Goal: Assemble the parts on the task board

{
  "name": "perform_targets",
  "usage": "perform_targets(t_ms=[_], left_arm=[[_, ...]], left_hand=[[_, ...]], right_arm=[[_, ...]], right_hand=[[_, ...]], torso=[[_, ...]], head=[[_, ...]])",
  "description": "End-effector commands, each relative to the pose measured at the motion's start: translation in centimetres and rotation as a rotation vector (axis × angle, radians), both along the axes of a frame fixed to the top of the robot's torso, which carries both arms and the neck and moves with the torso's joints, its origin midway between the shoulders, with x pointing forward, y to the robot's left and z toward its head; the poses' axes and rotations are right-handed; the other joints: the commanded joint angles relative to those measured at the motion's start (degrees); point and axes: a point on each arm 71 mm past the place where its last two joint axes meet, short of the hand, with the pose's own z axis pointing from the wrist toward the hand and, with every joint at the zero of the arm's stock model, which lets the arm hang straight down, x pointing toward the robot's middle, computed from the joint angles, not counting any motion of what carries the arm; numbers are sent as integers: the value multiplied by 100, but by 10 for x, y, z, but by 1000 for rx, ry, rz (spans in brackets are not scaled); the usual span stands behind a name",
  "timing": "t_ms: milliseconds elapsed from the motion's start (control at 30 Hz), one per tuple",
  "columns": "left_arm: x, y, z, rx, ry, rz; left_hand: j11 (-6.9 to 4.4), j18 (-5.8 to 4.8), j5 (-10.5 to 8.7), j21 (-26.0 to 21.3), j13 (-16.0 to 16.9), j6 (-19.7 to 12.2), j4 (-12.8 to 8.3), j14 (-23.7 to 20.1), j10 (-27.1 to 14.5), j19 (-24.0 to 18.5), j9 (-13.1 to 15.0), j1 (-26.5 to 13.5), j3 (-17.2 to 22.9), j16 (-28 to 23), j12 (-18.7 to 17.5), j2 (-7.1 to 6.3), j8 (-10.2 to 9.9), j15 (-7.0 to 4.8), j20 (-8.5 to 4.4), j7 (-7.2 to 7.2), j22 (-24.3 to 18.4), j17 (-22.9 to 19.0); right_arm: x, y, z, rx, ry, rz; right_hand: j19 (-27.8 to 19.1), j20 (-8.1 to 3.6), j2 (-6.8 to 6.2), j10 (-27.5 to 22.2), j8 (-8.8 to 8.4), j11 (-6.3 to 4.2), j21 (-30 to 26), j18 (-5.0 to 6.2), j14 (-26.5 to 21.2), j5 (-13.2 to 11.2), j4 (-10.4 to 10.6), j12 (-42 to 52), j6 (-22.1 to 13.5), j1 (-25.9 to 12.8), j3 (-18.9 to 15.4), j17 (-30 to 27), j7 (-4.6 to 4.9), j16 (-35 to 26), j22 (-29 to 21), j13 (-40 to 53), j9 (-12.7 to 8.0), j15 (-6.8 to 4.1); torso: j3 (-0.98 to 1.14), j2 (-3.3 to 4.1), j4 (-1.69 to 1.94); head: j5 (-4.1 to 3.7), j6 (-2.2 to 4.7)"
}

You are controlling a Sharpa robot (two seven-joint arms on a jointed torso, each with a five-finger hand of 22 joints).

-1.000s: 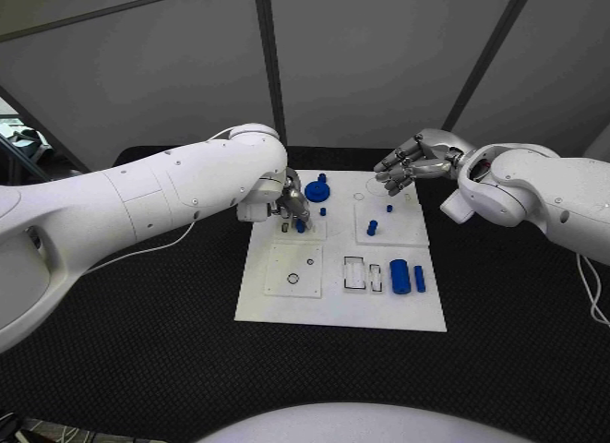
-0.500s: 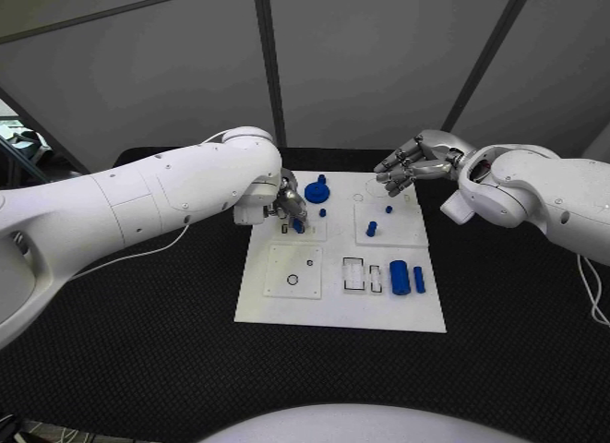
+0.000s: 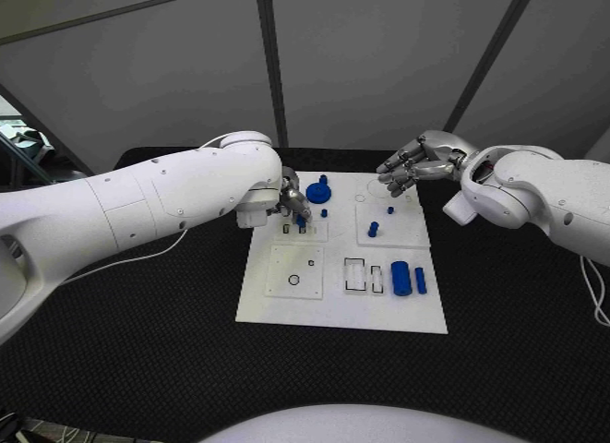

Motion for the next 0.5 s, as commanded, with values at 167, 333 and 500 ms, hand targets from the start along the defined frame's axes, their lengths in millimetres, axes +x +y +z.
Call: perform_targets(t_ms=[167, 333, 500], left_arm=[[1, 2, 1, 16, -40, 32], [1, 3, 0, 25, -37, 30], [2, 3, -1, 38, -39, 23]], left_hand=[[-1, -244, 38, 42, 12, 42, -429, 594, 57, 500, 10, 226, 461, 13, 17, 186, 39, -23, -39, -11, 1333, 1506], [-1, -244, 38, 42, 12, 42, -429, 594, 57, 500, 10, 226, 461, 13, 17, 186, 39, -23, -39, -11, 1333, 1506], [-1, -244, 38, 42, 12, 42, -429, 594, 57, 500, 10, 226, 461, 13, 17, 186, 39, -23, -39, -11, 1333, 1506]], right_arm=[[-1, 1, 2, 5, -4, 10], [-1, 1, 2, 4, -4, 9], [-1, 1, 2, 4, -4, 10]], right_hand=[[48, -6, 27, -45, -16, -4, -26, 19, -36, 32, -4, -13, -14, -20, -39, -6, 27, -10, -6, 4, -2, -8], [48, -6, 27, -45, -16, -4, -26, 19, -36, 32, -4, -13, -14, -20, -39, -6, 27, -10, -6, 4, -2, -8], [53, -5, 32, -46, -14, -3, -33, 19, -36, 33, -3, -12, -13, -22, -43, -11, 27, -9, -12, 5, -2, -8]], torso=[[0, 7, -12], [4, 6, -14], [1, 6, -14]], head=[[4, -9], [5, -15], [-2, -22]])
